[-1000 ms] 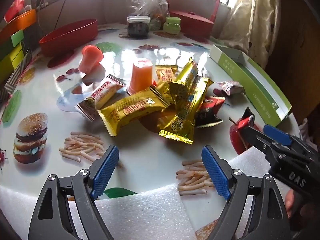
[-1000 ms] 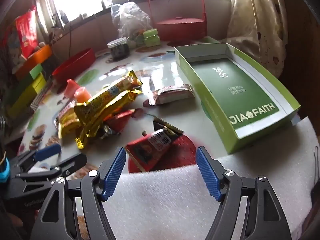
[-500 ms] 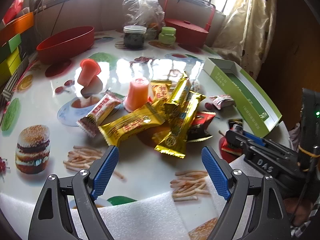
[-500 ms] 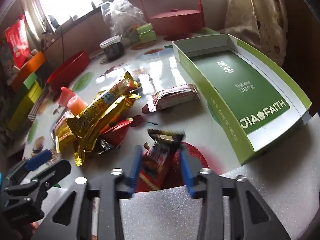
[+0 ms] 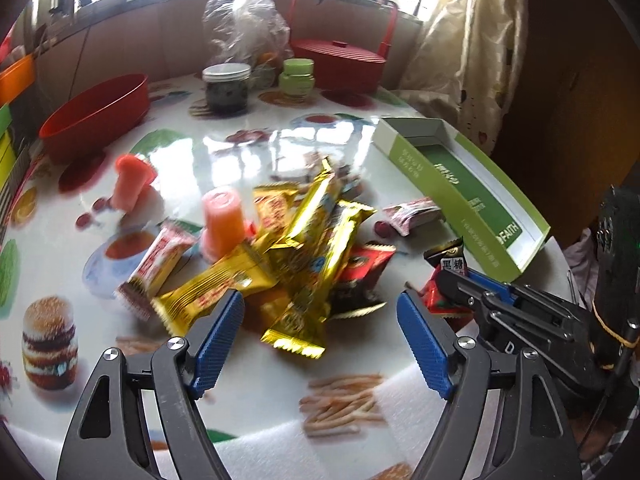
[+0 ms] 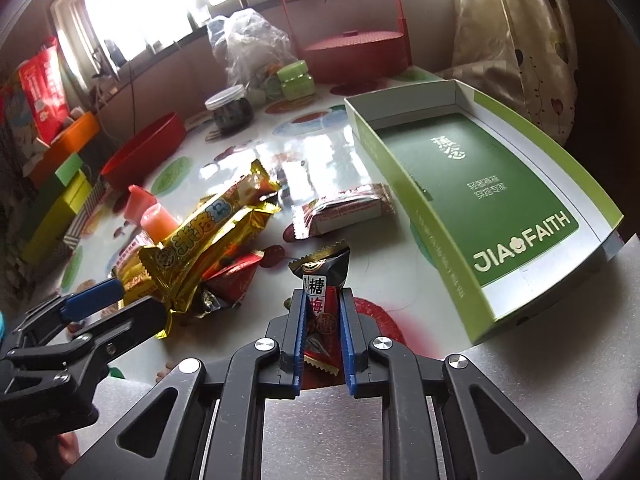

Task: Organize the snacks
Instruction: 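Grasp the small red-brown wrapped candy from the pile with the right tool, then grasp a red chocolate packet with the left tool while the right tool holds its candy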

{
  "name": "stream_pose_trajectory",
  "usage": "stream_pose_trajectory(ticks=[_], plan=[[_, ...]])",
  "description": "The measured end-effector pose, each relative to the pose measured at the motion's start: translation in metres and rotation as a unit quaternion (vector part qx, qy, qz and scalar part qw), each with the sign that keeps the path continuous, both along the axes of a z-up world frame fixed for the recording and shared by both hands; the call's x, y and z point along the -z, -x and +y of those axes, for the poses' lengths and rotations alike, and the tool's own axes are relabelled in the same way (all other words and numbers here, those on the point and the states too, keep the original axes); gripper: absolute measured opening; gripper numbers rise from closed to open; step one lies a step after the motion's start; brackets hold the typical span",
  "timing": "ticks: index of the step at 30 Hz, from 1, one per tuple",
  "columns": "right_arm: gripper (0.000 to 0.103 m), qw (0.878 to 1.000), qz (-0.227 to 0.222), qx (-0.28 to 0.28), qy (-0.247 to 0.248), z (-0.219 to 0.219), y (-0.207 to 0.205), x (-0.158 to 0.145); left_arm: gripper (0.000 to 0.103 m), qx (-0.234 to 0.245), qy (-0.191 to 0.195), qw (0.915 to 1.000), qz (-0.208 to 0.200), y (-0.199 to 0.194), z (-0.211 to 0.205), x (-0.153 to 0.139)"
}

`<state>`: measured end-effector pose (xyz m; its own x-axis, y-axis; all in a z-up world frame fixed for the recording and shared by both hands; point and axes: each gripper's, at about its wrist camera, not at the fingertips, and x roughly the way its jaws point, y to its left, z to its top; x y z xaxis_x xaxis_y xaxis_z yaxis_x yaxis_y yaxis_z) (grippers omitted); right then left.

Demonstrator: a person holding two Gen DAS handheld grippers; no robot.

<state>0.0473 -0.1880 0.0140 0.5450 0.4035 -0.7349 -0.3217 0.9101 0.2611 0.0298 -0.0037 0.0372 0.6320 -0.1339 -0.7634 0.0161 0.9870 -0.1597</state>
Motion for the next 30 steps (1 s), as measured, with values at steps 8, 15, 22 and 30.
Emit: stream_pose_trajectory(ticks=[8, 15, 22, 30], plan=[[0.014, 1.000, -0.013, 0.005, -0.020, -0.017, 0.005, -0.012, 0.060, 0.052, -0.028, 0.9982, 0.006, -0.023, -0.029, 0.004], [0.014, 0.999, -0.014, 0.013, -0.032, -0.030, 0.010, -0.017, 0.054, 0.075, -0.077, 0.9942, 0.009, -0.033, -0.049, 0.011], [0.014, 0.999, -0.015, 0.014, -0.037, -0.034, 0.012, -0.018, 0.036, 0.095, -0.108, 0.9896, 0.007, -0.029, -0.060, 0.012], [0.014, 0.999, -0.012, 0.016, -0.039, -0.035, 0.013, -0.016, 0.037, 0.081, -0.119, 0.9890, 0.034, -0.036, -0.056, 0.030]])
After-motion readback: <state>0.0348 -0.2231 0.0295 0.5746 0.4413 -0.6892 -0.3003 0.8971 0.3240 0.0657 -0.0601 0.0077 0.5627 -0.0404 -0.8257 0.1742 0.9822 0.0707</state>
